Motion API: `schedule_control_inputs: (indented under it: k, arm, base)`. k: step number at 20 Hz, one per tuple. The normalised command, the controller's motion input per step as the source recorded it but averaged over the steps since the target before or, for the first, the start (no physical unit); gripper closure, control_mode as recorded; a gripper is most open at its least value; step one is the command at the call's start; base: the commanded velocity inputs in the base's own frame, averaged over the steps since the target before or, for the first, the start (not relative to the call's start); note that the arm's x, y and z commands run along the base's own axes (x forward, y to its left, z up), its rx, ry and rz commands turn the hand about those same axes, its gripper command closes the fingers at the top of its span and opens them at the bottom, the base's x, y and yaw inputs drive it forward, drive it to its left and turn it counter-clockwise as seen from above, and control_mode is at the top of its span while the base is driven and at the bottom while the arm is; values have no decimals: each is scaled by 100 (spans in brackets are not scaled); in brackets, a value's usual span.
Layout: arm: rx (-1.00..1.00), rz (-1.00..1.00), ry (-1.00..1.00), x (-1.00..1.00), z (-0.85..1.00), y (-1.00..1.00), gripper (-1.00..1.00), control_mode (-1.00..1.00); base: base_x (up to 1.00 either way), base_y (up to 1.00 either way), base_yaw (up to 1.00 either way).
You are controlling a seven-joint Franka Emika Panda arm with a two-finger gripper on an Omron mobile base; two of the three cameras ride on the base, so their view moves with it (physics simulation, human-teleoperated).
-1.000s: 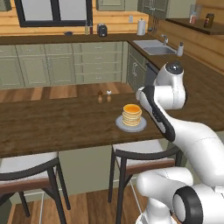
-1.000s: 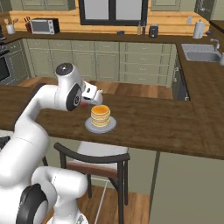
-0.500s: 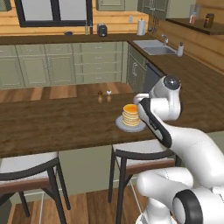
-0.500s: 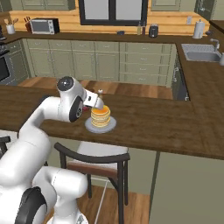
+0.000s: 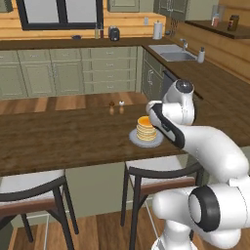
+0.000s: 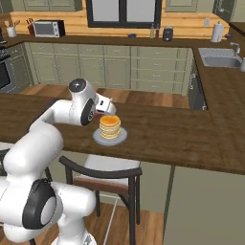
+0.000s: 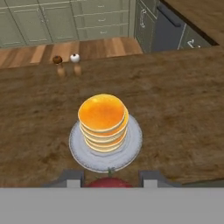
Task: Take the strawberry from the fridge and place it on top of the pancake, located on the dining counter.
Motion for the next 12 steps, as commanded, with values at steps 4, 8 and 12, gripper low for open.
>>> schedule_control_inputs:
  k: [4,8,12]
  arm:
    - [0,0,0,24,-9,0,100,-100]
    - [0,0,0,9,-19,0,100,-100]
    - [0,0,1,22,-22,2,100,-100]
  base:
    - [0,0,0]
    - [0,0,0]
    - [0,0,0]
